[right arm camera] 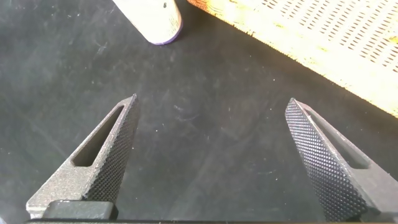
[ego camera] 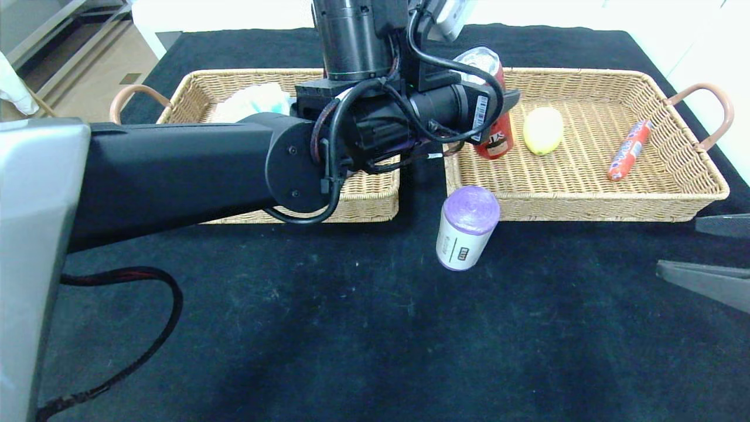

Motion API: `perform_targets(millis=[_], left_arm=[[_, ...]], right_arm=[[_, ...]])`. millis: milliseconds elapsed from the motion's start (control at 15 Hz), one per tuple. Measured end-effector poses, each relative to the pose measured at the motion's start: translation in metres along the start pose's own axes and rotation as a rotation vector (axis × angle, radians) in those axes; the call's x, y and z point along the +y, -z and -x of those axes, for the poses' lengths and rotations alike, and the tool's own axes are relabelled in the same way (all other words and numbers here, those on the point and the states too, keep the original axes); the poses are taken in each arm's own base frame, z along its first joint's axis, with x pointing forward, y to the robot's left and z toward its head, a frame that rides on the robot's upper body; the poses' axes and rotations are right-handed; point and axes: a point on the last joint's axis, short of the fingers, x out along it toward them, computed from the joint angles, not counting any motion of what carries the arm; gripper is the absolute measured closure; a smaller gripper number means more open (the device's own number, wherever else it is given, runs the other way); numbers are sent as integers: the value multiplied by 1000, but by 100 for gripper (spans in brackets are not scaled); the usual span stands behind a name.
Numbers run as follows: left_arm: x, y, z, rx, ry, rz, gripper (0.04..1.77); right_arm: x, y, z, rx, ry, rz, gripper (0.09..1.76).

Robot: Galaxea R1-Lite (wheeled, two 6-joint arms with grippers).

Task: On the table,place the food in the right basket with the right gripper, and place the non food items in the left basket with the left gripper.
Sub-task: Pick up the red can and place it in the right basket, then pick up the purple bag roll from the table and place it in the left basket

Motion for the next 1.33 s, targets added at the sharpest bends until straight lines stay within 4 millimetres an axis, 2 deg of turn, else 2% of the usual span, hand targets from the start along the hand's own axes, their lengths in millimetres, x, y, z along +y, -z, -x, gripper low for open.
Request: perform_targets(millis=[333, 800, 1000, 1333], left_arm=[[0, 0, 0, 5, 1, 3, 46], [-1, -2, 2, 18, 0, 4, 25], [-2, -11, 12, 49, 6, 1, 20], [-3, -38, 41, 85, 9, 6, 15]], right_arm=[[-1, 1, -3, 9, -1, -4, 14], [-3, 1, -5, 15, 5, -7, 14], [-4, 1, -5, 17, 5, -9, 14], [-5, 2, -8, 26, 4, -13, 14]])
